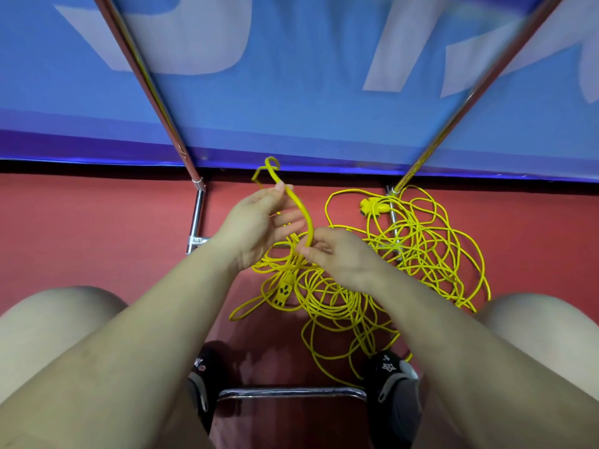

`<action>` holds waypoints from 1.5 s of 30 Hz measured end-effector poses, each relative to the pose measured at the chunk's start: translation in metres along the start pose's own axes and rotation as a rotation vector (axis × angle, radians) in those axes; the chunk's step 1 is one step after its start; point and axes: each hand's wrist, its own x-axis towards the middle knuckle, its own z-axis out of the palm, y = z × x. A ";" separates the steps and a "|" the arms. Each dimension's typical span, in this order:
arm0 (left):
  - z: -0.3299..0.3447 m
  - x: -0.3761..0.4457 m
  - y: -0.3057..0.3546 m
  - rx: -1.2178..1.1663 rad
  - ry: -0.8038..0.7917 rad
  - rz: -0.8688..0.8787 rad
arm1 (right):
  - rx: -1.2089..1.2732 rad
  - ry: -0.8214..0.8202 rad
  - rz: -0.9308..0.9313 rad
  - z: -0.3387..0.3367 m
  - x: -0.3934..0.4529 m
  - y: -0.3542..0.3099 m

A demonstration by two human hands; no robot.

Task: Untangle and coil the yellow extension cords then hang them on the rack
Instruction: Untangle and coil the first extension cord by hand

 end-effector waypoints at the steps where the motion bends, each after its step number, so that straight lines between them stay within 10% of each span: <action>1: -0.004 0.003 -0.002 0.048 -0.014 -0.009 | 0.141 0.026 0.027 -0.001 0.000 -0.004; 6: -0.019 -0.001 -0.026 0.827 -0.205 0.028 | 0.867 0.132 0.230 -0.024 0.001 -0.015; 12: -0.025 -0.001 -0.030 1.043 -0.185 0.116 | 1.247 0.280 0.356 -0.044 0.002 -0.010; 16: -0.023 0.000 -0.029 1.028 -0.122 0.268 | 0.682 0.267 0.446 -0.048 -0.003 -0.008; 20: -0.022 -0.002 -0.023 1.109 -0.181 0.309 | 0.122 0.591 0.141 -0.043 -0.001 0.004; 23: -0.016 -0.007 -0.019 1.156 -0.189 0.386 | -0.011 0.397 -0.061 -0.036 0.000 0.006; 27: -0.019 -0.008 -0.012 1.145 -0.102 0.463 | -0.042 0.224 -0.012 -0.029 0.000 0.004; 45: -0.044 0.005 -0.033 1.094 -0.079 0.211 | 0.668 0.724 0.003 -0.056 -0.003 -0.012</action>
